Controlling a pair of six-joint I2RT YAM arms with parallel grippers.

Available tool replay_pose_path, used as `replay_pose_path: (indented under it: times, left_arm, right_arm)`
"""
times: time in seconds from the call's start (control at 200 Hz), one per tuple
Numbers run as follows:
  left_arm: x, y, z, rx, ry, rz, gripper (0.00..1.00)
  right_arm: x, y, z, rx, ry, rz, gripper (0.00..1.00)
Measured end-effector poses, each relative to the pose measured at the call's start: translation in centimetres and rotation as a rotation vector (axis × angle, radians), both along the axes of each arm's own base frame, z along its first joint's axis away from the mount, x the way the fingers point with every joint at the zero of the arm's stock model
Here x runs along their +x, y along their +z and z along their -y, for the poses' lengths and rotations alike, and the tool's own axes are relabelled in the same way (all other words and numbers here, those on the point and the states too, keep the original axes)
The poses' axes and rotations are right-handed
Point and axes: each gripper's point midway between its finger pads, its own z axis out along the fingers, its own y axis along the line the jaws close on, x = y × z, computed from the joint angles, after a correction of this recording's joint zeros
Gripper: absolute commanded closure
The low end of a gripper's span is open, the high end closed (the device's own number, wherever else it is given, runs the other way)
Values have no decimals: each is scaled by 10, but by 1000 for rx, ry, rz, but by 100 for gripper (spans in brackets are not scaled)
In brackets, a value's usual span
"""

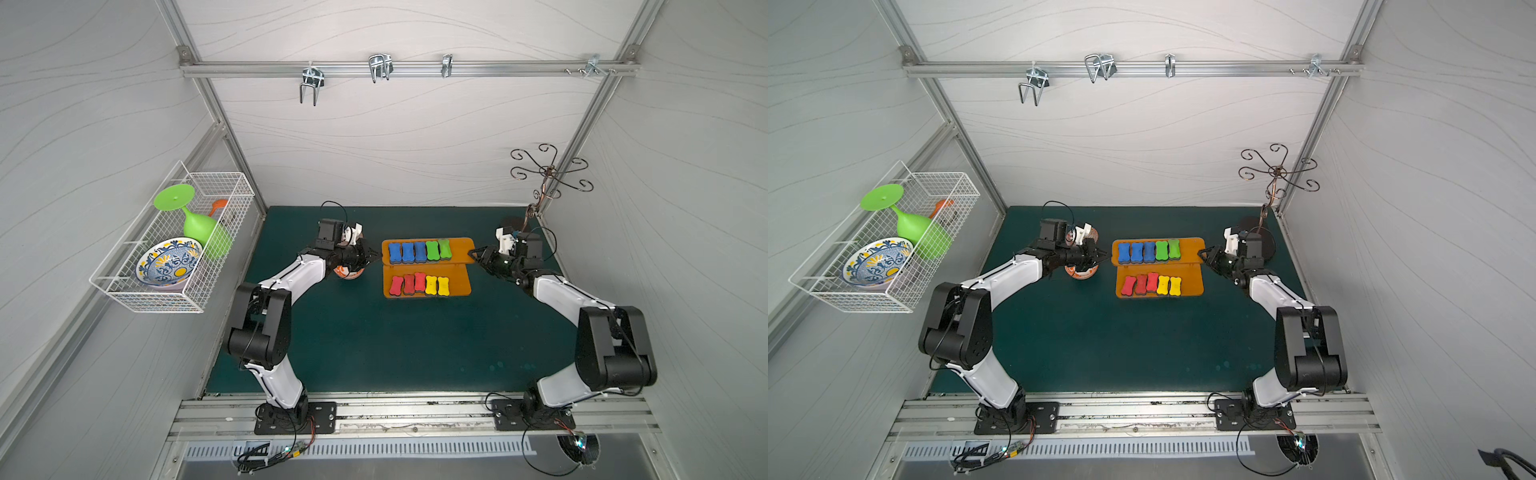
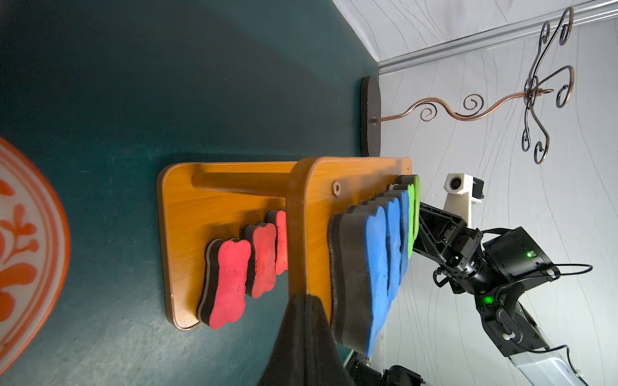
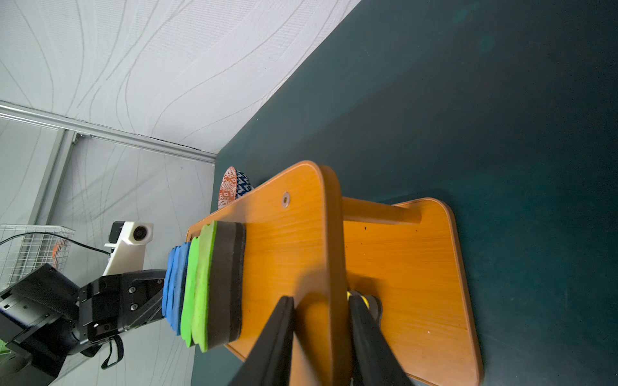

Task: Remove the whiteboard erasers from the shelf
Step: Move the shelf to the center of the board, then pick up the whiteboard eraser from the shelf.

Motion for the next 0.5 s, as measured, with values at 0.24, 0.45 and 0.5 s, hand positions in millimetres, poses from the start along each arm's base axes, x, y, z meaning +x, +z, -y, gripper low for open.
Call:
replay_pose_path:
  times: [0.24,0.45,0.5]
  left_arm:
    - [-14,1,-12,105,23,-3,69]
    - [-34,23,-36,251,73,48,60]
    - [-40,29,-42,292,87,70,60]
  right_arm:
    - [-9,-4,12,-38,-9,-27,41]
    - [-32,18,26,-128,-30,-27,38]
    - [-34,32,27,-162,-34,0,37]
